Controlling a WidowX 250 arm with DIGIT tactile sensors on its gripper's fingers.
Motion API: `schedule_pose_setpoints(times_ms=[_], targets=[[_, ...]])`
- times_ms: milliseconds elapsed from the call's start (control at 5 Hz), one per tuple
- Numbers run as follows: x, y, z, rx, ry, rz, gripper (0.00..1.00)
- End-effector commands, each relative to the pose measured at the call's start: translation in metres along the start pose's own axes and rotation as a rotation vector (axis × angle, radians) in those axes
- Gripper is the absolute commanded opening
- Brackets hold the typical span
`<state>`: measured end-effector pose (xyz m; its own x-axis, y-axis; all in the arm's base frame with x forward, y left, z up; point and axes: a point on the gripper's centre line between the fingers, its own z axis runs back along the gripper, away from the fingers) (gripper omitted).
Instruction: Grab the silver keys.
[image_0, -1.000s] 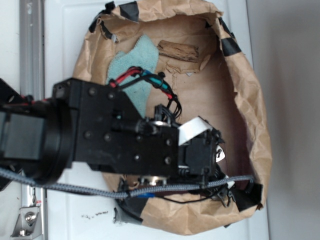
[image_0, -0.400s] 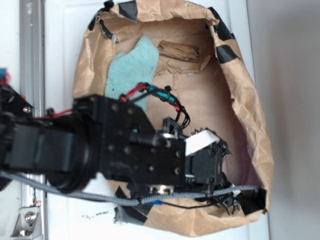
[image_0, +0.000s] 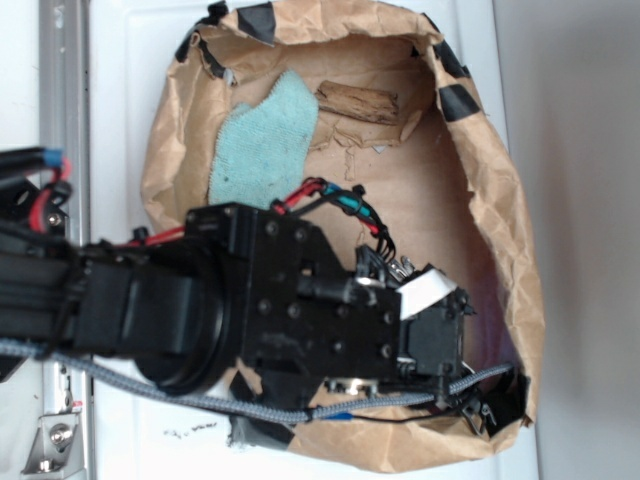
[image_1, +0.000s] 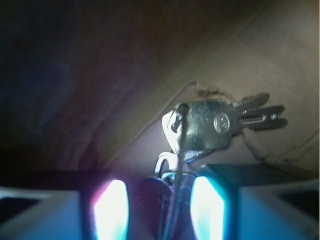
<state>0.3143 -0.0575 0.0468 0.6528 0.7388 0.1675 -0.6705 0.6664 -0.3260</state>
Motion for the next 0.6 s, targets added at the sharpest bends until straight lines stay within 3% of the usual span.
schedule_pose_setpoints(times_ms=[0, 200, 400], targets=[[0.025, -0.009, 0.022, -0.01, 0.037, 0.007, 0.0], [0.042, 0.009, 0.046, 0.089, 0.064, -0.026, 0.0], [0.039, 0.038, 0.107, 0.096, 0.211, -0.086, 0.0]])
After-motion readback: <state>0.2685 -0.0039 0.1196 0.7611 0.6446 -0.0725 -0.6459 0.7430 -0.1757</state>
